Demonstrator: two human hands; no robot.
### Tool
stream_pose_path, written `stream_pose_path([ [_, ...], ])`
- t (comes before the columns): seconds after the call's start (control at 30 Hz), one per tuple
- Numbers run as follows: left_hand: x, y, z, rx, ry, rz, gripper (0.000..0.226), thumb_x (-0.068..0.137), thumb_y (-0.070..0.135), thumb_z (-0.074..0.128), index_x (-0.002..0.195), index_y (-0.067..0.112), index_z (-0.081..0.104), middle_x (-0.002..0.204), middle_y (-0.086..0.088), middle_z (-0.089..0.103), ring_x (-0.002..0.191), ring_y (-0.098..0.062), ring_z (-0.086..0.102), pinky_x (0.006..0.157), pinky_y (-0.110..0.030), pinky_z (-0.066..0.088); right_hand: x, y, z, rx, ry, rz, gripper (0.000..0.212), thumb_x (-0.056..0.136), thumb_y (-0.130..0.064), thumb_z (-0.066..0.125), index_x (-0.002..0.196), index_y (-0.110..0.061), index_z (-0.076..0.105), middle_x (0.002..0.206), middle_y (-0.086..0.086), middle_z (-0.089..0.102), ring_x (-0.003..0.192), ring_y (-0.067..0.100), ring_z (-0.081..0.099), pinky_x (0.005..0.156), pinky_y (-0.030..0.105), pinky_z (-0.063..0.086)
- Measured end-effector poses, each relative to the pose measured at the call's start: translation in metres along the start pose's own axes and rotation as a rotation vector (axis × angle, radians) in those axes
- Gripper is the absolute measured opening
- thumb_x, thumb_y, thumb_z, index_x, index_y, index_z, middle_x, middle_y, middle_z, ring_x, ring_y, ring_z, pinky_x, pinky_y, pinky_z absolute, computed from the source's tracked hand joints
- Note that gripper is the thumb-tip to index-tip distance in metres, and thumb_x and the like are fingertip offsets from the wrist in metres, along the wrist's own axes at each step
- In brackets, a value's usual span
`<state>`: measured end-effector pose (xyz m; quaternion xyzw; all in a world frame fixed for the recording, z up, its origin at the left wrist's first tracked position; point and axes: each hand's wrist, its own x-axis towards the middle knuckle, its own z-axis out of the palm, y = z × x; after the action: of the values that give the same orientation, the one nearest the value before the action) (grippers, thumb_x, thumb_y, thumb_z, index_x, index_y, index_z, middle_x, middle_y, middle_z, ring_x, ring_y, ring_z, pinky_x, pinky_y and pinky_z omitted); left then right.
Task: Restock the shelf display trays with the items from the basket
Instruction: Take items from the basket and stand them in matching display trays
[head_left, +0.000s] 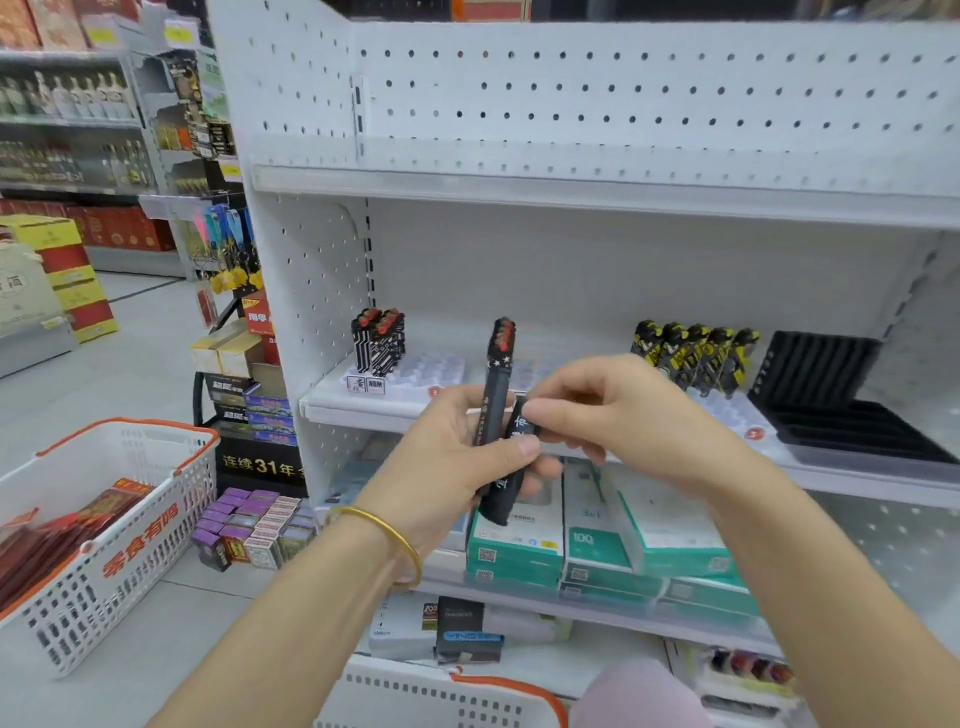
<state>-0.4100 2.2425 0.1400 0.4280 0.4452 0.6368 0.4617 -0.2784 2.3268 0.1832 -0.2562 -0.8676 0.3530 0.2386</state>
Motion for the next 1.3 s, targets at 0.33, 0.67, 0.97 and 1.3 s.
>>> stream_pose_path([
  [0.33,0.031,-0.019,0.112,0.054,-0.040,0.027,0.019,0.089,-0.005,0.054,0.103,0.006,0.050,0.083,-0.006,0.061,0.063,-0.012,0.069,0.048,-0.018,0.051,-0.090,0.080,-0.090,0.583,0.430,0.148,0.016,0.088,0.003,0.055,0.083,-0.009,0.062,0.064,0.001,0.063,0.054,0.013,0.058,0.046,0.023,0.048],
  [0.67,0.069,-0.033,0.186,0.353,-0.038,0.194,0.020,0.087,0.002,0.062,0.098,0.009,0.047,0.063,-0.004,0.067,0.041,-0.013,0.050,0.040,-0.020,0.040,-0.110,0.117,-0.121,-0.477,0.552,0.006,0.023,0.076,-0.024,0.074,0.096,-0.030,0.064,0.087,-0.011,0.063,0.089,0.005,0.052,0.078,0.027,0.044],
  [0.97,0.100,-0.040,0.200,0.265,-0.005,0.087,0.010,0.092,0.003,0.053,0.098,0.010,0.054,0.063,-0.005,0.052,0.046,-0.014,0.045,0.051,-0.026,0.041,-0.091,0.145,-0.169,-0.138,0.760,0.226,0.020,0.084,-0.022,0.067,0.101,-0.019,0.058,0.089,-0.011,0.059,0.081,0.007,0.056,0.079,0.026,0.050],
  [1.3,0.109,-0.054,0.206,0.301,-0.074,0.126,0.021,0.093,0.002,0.051,0.097,0.022,0.058,0.075,0.000,0.059,0.062,-0.003,0.060,0.073,-0.029,0.056,-0.053,0.181,-0.188,-0.146,0.765,0.269,0.033,0.085,-0.008,0.064,0.116,-0.012,0.054,0.084,-0.002,0.056,0.085,0.020,0.057,0.067,0.028,0.047],
])
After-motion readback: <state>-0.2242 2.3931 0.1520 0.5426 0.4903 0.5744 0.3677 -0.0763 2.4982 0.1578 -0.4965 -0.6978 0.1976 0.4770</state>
